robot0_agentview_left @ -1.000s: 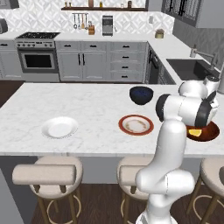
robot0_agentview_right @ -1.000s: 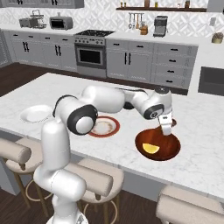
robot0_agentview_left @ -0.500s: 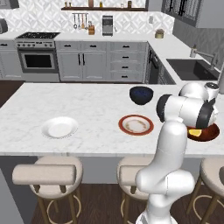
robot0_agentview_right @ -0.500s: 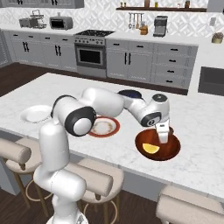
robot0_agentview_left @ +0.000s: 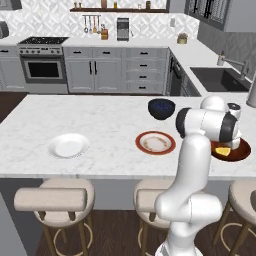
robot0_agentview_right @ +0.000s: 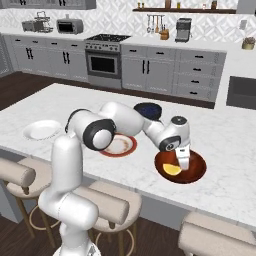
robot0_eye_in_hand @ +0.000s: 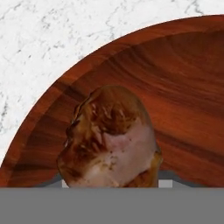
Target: Pick the chicken drumstick and lemon wedge from their plates and place them in the bowl. Then put the bowl in the fridge.
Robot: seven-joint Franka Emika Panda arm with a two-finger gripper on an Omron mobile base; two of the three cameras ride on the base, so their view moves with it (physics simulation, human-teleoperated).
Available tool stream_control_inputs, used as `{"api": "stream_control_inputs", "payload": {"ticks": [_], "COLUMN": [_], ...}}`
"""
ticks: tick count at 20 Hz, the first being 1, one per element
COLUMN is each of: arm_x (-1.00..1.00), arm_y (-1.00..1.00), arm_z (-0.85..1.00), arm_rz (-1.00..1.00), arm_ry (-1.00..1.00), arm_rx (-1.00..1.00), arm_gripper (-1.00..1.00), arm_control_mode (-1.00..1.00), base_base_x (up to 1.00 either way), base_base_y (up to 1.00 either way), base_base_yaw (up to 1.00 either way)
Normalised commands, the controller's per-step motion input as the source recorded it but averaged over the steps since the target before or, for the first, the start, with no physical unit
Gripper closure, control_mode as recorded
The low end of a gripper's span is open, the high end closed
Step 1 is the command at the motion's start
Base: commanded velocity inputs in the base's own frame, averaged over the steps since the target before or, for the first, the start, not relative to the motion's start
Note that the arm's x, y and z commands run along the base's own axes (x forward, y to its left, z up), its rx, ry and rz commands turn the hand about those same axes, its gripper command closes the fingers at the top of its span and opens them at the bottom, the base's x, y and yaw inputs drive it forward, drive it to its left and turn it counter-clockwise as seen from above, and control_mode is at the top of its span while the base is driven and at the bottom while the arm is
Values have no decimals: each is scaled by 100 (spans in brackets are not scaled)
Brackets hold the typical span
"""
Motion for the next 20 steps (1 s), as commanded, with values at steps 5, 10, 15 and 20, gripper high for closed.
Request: {"api": "stream_control_inputs", "payload": {"ticks": [5,10,15,20], "arm_x": [0,-13,-46,-67], "arm_y": [0,0,0,0], "arm_z": [-15,0,19,61], "arm_rz": [0,0,0,0], "arm_ry": [4,-1,-18,-17], "arm_rx": [0,0,0,0], "arm_gripper": [-100,-100,-100,-100], "arm_control_mode": [-100,-100,-100,-100], "base_base_x": [0,0,0,0], "base_base_y": [0,0,0,0], "base_base_yaw": [0,0,0,0]}}
